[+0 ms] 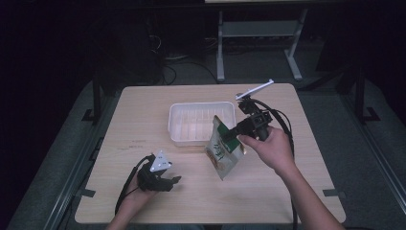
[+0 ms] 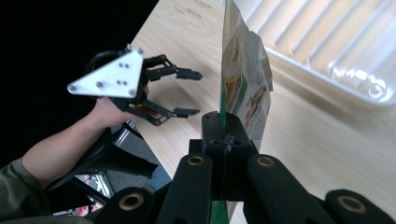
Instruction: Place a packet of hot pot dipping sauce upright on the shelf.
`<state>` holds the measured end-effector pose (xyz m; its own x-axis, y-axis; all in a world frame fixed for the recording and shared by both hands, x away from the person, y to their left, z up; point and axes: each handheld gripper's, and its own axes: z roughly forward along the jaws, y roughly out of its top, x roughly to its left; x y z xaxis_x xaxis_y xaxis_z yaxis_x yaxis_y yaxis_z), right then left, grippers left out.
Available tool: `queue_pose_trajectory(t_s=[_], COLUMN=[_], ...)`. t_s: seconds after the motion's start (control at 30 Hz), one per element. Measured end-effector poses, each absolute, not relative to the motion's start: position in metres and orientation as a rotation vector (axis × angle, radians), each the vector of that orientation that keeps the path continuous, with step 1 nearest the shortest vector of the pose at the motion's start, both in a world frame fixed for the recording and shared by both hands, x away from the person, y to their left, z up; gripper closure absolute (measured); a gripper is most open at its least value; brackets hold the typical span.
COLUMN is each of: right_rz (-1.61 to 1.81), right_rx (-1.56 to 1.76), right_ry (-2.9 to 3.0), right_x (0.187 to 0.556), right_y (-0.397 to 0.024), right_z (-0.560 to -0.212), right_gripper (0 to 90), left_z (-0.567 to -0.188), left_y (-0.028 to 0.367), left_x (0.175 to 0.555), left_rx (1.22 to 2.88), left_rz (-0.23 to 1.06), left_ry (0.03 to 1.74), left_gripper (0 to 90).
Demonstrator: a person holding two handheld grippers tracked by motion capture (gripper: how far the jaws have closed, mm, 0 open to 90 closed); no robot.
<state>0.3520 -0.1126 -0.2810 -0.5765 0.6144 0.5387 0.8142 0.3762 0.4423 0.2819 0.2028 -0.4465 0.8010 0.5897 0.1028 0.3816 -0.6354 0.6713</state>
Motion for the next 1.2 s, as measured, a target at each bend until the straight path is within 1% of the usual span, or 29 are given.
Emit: queue_pose_trajectory(t_s=[0.23, 0.43, 0.93, 1.2], right_rz=[-0.99, -1.009, -1.025, -1.002], right_rx=[-1.28, -1.3, -1.394, -1.44], right_ry=[-2.374, -2.382, -2.318, -2.314], right_x=[0.37, 0.388, 0.43, 0.449], right_y=[-0.094, -0.085, -0.056, -0.033], right_z=[-0.263, -0.253, -0.245, -0.241], right_gripper=[89.8, 89.8, 89.7, 89.7], left_z=[-0.445, -0.445, -0.445, -0.443], left_y=[0.203, 0.203, 0.214, 0.219], left_x=[0.281, 0.282, 0.286, 0.287], left_rx=[2.322, 2.325, 2.308, 2.3], left_rz=[0.432, 0.437, 0.457, 0.467], left_ry=[0.71, 0.706, 0.743, 0.754], left_gripper=[37.0, 36.9, 36.6, 36.3])
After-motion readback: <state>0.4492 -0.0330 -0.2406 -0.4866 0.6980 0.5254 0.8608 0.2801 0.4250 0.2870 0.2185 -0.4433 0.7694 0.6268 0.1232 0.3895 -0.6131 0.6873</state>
